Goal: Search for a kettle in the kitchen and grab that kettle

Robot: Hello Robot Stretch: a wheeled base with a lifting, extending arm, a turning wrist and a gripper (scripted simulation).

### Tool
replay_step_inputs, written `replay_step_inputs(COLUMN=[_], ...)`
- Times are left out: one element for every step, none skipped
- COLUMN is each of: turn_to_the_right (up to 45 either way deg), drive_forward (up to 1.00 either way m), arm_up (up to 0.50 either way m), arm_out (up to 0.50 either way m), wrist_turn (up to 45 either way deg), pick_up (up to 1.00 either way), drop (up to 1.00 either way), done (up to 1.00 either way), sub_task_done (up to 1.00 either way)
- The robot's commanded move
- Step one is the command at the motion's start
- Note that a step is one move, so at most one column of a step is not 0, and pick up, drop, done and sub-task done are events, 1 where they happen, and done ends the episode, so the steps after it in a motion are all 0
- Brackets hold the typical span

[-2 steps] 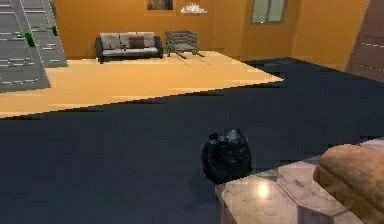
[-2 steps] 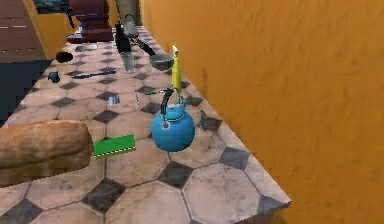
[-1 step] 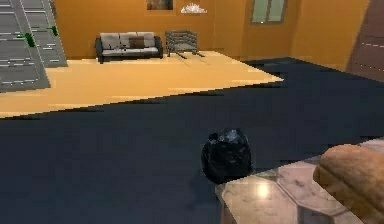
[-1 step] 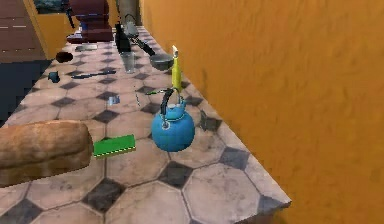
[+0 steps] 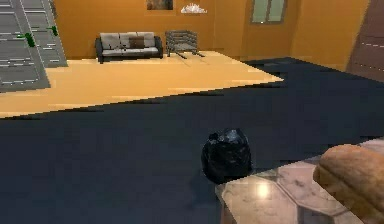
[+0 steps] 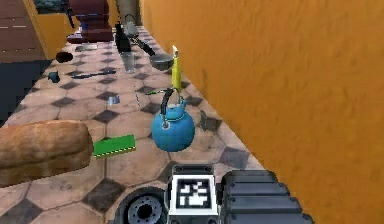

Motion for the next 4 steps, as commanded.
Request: replay_step_inputs(turn_to_the_right=[0.0, 0.0, 0.0, 0.0], drive_forward=[0.0, 0.0, 0.0, 0.0], arm_up=[0.0, 0.0, 0.0, 0.0], arm_out=[0.22, 0.0, 0.0, 0.0], wrist_turn=[0.0, 45.0, 45.0, 45.0], pick_up=[0.0, 0.0, 0.0, 0.0], drop=[0.0, 0.0, 0.0, 0.0], done=[0.0, 0.0, 0.0, 0.0], sub_task_done=[0.0, 0.0, 0.0, 0.0])
